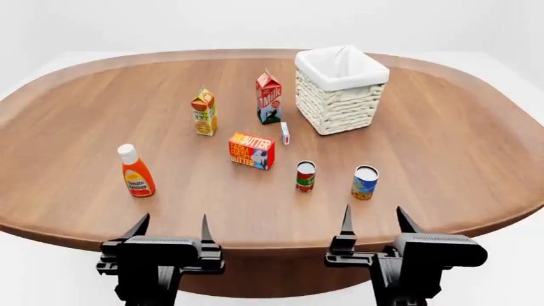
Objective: Pick up the cream cheese box and the butter, and put them in the basket.
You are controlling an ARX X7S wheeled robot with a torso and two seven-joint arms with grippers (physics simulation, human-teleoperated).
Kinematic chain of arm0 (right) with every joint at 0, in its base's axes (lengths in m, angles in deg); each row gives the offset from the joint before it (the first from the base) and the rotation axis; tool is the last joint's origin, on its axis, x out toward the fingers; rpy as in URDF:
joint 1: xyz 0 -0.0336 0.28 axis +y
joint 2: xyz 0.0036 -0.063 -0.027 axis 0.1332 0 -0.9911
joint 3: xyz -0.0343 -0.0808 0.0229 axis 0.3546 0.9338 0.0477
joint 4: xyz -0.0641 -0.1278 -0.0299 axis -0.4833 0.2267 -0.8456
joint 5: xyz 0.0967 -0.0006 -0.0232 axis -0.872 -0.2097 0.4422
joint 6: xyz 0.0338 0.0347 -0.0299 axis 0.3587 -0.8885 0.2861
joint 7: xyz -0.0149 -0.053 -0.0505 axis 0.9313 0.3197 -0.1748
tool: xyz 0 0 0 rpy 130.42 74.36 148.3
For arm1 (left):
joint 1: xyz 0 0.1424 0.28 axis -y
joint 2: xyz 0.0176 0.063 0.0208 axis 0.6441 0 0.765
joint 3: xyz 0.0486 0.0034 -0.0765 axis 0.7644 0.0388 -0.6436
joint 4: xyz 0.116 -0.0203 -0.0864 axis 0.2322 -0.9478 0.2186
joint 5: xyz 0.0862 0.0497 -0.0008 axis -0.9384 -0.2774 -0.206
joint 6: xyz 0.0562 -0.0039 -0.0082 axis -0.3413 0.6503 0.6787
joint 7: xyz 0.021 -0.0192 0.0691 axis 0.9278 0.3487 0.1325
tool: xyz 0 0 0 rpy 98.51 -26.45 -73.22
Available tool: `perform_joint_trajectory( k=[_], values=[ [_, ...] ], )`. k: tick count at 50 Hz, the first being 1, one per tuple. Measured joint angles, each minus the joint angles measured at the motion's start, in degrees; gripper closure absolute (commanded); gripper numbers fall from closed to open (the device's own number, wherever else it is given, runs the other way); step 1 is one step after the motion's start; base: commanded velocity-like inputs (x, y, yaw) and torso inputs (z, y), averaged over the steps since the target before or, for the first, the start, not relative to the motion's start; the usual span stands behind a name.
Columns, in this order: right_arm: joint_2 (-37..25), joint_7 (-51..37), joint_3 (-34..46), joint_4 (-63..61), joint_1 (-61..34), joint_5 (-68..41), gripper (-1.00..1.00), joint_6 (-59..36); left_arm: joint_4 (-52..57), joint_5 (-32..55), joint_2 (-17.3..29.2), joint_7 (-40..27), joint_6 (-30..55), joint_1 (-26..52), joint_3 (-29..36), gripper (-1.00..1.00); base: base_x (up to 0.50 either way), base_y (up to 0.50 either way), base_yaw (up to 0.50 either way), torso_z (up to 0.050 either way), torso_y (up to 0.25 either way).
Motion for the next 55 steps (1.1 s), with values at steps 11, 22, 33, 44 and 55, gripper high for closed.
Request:
perform_joint_trajectory(
  k=[11, 22, 33, 44, 55],
  values=[
    [-1.26, -1.73, -0.51, -7.56, -0.13, -2.06, -1.00, -6.62, 6.84, 0.67, 0.93, -1.09, 8.56, 1.78, 0.68, -1.00, 0.00, 0.00, 0.00, 0.000, 0.000],
    [-2.14, -3.28, -0.97, -12.28, -0.44, -3.59, -1.00, -11.18, 12.52, 1.78, 2.01, -1.22, 19.33, 8.14, 1.29, -1.00, 0.00, 0.00, 0.00, 0.000, 0.000],
    [-2.78, -4.84, -1.22, -17.19, -0.35, -5.03, -1.00, -15.24, 17.77, 3.63, 2.62, -1.05, 27.80, 12.56, 0.31, -1.00, 0.07, 0.00, 0.00, 0.000, 0.000],
    [-3.44, -5.89, -2.15, -21.96, -0.24, -7.15, -1.00, -18.34, 23.14, 4.97, 2.95, -1.52, 33.15, 13.81, -0.43, -1.00, 0.50, 0.00, 0.00, 0.000, 0.000],
    [-4.07, -6.80, -2.45, -24.12, -0.25, -8.22, -1.00, -20.11, 26.38, 5.60, 3.39, -2.21, 35.53, 14.01, -0.92, -1.00, 0.50, 0.00, 0.00, 0.000, 0.000]
  ],
)
